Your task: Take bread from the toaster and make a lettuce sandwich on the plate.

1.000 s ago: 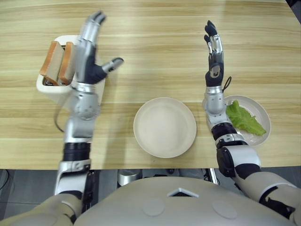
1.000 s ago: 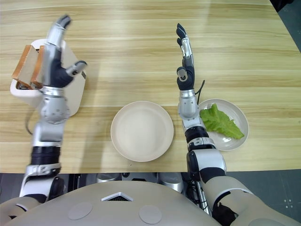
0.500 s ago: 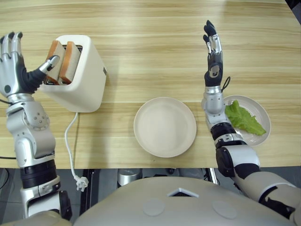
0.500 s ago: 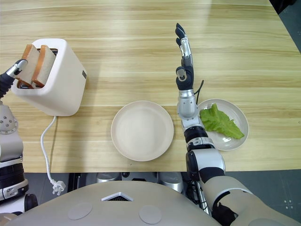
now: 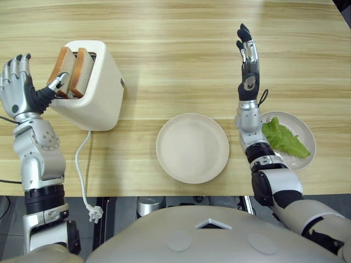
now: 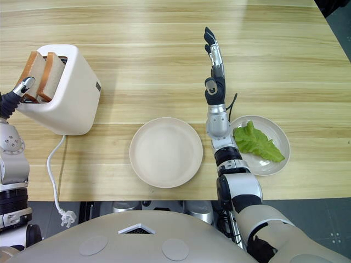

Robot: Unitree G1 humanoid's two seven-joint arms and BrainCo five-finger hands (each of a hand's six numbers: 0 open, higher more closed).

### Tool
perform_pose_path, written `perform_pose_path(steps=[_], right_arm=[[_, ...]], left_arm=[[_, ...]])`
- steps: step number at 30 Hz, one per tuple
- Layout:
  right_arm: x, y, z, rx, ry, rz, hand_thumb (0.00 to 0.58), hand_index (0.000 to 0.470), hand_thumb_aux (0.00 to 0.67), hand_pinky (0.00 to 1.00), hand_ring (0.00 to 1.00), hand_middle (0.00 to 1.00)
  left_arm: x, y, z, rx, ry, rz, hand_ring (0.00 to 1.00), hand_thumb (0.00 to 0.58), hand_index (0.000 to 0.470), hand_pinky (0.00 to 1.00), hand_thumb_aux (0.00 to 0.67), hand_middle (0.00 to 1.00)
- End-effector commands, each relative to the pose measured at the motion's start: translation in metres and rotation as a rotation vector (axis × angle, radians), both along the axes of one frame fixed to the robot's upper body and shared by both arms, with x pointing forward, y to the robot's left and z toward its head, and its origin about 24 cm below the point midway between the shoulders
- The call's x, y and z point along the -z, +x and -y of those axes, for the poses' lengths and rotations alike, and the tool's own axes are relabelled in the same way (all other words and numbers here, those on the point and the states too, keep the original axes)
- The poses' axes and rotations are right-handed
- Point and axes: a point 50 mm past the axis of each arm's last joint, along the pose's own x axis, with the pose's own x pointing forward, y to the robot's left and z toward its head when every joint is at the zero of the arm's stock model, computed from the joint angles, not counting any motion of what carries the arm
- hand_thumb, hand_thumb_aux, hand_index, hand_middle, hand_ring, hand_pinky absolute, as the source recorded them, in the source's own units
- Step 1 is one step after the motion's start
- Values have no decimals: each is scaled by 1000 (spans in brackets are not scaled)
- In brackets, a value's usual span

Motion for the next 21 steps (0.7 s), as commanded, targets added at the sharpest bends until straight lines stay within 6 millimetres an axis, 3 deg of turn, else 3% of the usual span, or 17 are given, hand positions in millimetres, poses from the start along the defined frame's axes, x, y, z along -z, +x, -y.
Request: perform_pose_path(steps=[1,2,13,21], right_arm=[[1,0,-1,-7,-5,-2,0,0,0,0,0,0],[1,0,-1,-7,-5,-2,0,0,0,0,0,0],[0,0,-1,-8,-3,0,0,0,0,0,0,0],[0,0,-2,-6,-5,-2,0,0,0,0,0,0]], left_arm=[[4,3,-1,0,-11,-30,0,557,368,0,536,0],[5,3,0,1,-12,-32,0,580,460,0,670,0],[20,11,9,49,-51,-82,0,580,460,0,670,0],[12,13,15,87,-59,-44,0,580,460,0,670,0]])
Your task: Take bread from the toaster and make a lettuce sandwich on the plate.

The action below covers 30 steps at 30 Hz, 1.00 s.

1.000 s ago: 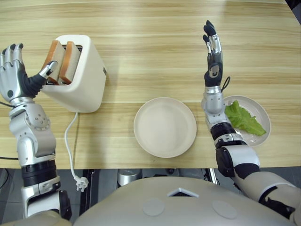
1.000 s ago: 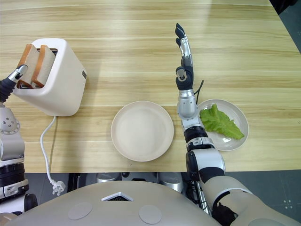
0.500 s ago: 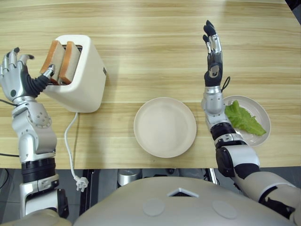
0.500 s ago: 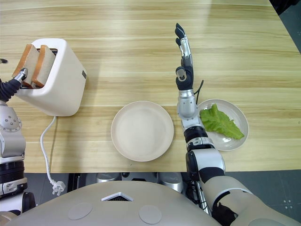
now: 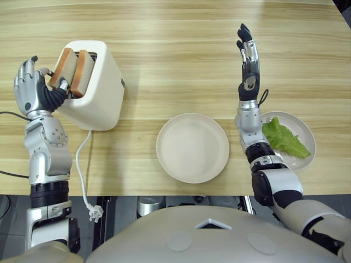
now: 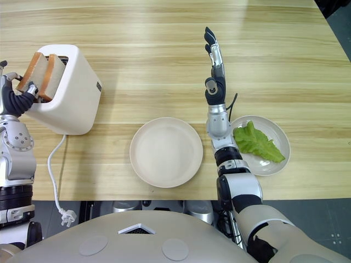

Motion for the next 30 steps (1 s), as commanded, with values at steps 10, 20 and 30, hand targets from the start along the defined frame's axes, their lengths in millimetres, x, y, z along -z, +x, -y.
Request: perform_pose_path(steps=[10,20,30], right_arm=[[0,2,-2,1,-3,-4,0,0,0,0,0,0],[-32,-19,57,216,-157,195,0,0,0,0,0,0],[-13,-83,173,605,-707,47,0,0,0,0,0,0]], left_arm=[[-64,-4,-1,-11,104,347,1000,580,460,1000,670,1000],[-146,-23,38,199,205,803,1000,580,460,1000,670,1000],[-91,3,118,850,-476,330,1000,580,460,1000,670,1000]])
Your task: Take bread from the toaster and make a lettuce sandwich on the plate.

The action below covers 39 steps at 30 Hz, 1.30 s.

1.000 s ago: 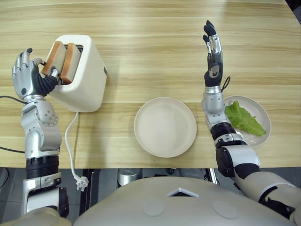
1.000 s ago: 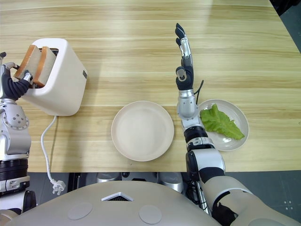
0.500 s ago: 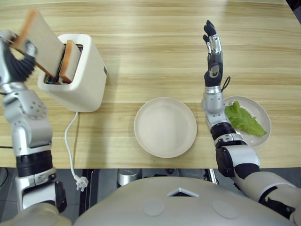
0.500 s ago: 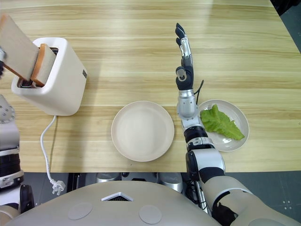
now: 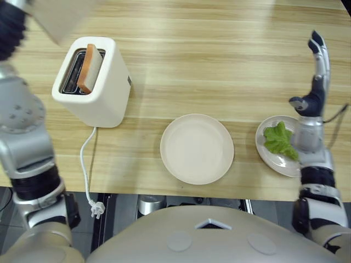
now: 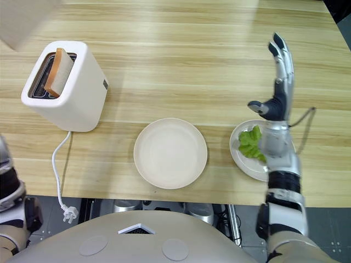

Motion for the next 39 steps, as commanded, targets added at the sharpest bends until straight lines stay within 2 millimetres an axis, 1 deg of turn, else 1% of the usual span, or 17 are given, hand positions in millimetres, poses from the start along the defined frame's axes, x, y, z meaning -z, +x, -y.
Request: perform_pose_path(steps=[1,4,7,9,11,13,15,20,23,26,32,37,38,39], right_arm=[[21,-18,34,159,-117,-128,0,0,0,0,0,0],[47,-34,56,249,-160,-290,0,0,0,0,0,0],[62,-48,66,293,-221,-376,0,0,0,0,0,0],[70,-55,71,318,-238,-413,0,0,0,0,0,0],[77,-60,71,310,-275,-441,0,0,0,0,0,0],[86,-67,72,302,-312,-491,0,0,0,0,0,0],[90,-68,74,302,-331,-510,0,0,0,0,0,0],[92,-58,72,275,-375,-529,0,0,0,0,0,0],[95,-56,70,236,-419,-572,0,0,0,0,0,0],[94,-54,71,219,-448,-585,0,0,0,0,0,0],[95,-44,69,191,-474,-635,0,0,0,0,0,0],[102,-41,67,194,-474,-708,0,0,0,0,0,0],[103,-41,67,197,-472,-717,45,18,26,0,0,0],[104,-41,67,196,-470,-728,45,18,26,0,0,0]], left_arm=[[44,10,31,280,-100,-295,1000,580,460,1000,670,1000],[75,6,50,417,-148,-471,1000,580,460,1000,670,1000],[100,1,60,490,-198,-601,1000,580,460,1000,670,1000],[116,-1,66,523,-243,-679,1000,580,460,1000,670,1000],[127,-3,71,535,-281,-731,1000,580,460,1000,670,1000],[142,-6,80,575,-332,-801,1000,580,460,1000,670,1000],[154,-6,85,590,-367,-851,1000,580,460,1000,670,1000],[179,-5,90,586,-435,-965,1000,580,460,1000,670,1000],[193,-8,93,570,-436,-1024,1000,580,460,1000,670,1000],[199,-12,94,566,-434,-1063,1000,580,460,1000,670,1000],[211,-17,93,553,-352,-1131,1000,580,460,1000,670,1000],[223,-17,92,529,-268,-1180,1000,580,460,1000,670,1000],[224,-17,91,521,-256,-1185,1000,580,460,1000,670,1000],[226,-17,90,517,-244,-1191,1000,580,460,1000,670,1000]])
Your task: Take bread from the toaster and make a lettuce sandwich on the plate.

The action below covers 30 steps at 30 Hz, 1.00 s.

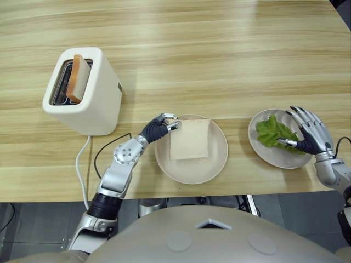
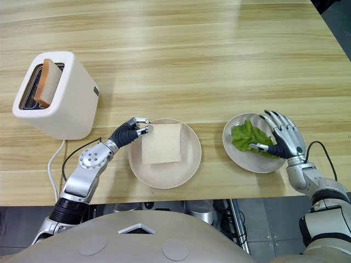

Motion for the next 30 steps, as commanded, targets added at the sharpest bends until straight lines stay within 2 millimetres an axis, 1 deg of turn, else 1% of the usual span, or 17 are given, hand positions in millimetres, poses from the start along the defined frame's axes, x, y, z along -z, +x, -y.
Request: perform_pose_path(steps=[1,2,4,5,6,12,18,19,20,22,23,24,25,26,27,28,30], right_arm=[[8,-2,-1,11,0,-69,194,85,123,0,0,0],[10,-2,-2,7,-4,-83,304,143,208,0,0,0],[13,-3,-4,3,-7,-102,377,188,273,0,0,0],[13,-3,-4,3,-6,-104,387,195,284,0,0,0],[14,-3,-4,1,-6,-109,371,184,268,0,0,0],[16,-4,-6,-10,-15,-123,355,173,252,0,0,0],[16,-1,-10,-27,-10,-110,366,180,263,0,0,0],[16,-1,-11,-31,-8,-107,352,171,250,0,0,0],[16,0,-12,-35,-7,-104,355,173,252,0,0,0],[16,1,-13,-40,-4,-100,390,197,286,0,0,0],[16,1,-13,-41,-4,-99,425,222,323,0,0,0],[15,1,-13,-41,-3,-99,425,222,323,0,0,0],[15,1,-13,-41,-4,-98,496,285,415,0,0,0],[15,1,-12,-41,-3,-96,546,348,507,0,0,0],[15,1,-12,-41,-3,-95,572,408,594,0,0,0],[15,1,-12,-42,-5,-94,580,460,670,0,0,0],[15,2,-13,-42,-4,-92,580,460,670,0,0,0]], left_arm=[[9,1,-6,10,70,-22,1000,580,460,1000,670,1000],[11,0,-5,15,84,-23,1000,580,460,1000,670,1000],[15,0,-5,24,104,-28,1000,580,460,1000,670,1000],[16,-1,-4,25,111,-28,1000,580,460,1000,670,1000],[17,0,-5,26,125,-23,1000,580,460,1000,670,1000],[19,2,-4,27,168,11,1000,580,460,1000,670,1000],[20,2,-3,38,184,23,1000,580,460,1000,670,1000],[21,2,-3,39,186,23,1000,580,460,1000,670,1000],[21,2,-2,40,190,26,1000,580,460,1000,670,1000],[21,3,-3,39,201,35,1000,580,460,1000,670,1000],[21,3,-3,39,209,42,1000,580,460,1000,670,1000],[21,4,-4,39,224,51,1000,580,460,1000,670,1000],[20,5,-5,37,249,67,706,532,328,706,478,706],[20,6,-7,32,276,85,0,288,133,0,194,0],[19,7,-9,28,302,100,0,0,0,0,0,0],[19,8,-11,25,323,113,0,0,0,0,0,0],[17,10,-14,15,369,146,0,0,0,0,0,0]])
